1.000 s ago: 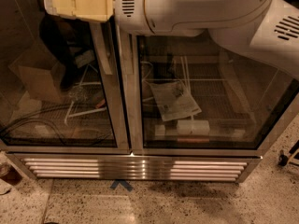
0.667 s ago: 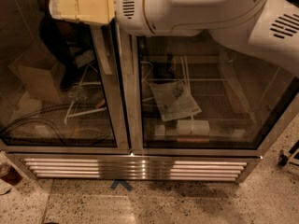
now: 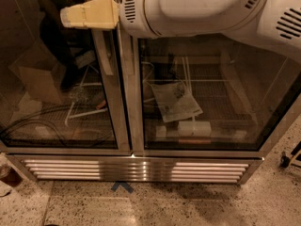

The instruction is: Place 7up can into top drawer

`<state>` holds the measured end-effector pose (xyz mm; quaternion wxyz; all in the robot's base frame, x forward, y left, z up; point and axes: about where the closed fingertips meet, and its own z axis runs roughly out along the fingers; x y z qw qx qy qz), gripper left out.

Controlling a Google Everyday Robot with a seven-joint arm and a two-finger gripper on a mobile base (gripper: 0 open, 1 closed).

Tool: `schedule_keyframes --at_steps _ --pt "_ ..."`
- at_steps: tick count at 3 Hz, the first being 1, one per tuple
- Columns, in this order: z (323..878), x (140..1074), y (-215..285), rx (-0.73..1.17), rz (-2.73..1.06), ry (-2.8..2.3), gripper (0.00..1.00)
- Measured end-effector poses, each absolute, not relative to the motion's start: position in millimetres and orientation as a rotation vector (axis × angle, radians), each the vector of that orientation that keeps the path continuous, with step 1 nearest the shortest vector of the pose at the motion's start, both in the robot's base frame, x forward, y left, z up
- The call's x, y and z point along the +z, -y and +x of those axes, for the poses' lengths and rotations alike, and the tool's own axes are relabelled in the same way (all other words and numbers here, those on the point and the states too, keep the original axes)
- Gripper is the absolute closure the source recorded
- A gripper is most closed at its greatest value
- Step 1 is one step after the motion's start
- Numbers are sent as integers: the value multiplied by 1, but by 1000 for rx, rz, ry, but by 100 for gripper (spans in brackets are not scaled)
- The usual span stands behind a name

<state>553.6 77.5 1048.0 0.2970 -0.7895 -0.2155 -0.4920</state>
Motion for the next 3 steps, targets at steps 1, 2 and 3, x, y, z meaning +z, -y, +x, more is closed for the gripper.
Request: schedule_keyframes --at_steps 1,2,3 --pt "559 1045 -71 -1342 -2141 586 0" --pt "559 1045 -71 -1342 -2141 586 0" --pt "559 1042 -70 -1350 -2165 571 0"
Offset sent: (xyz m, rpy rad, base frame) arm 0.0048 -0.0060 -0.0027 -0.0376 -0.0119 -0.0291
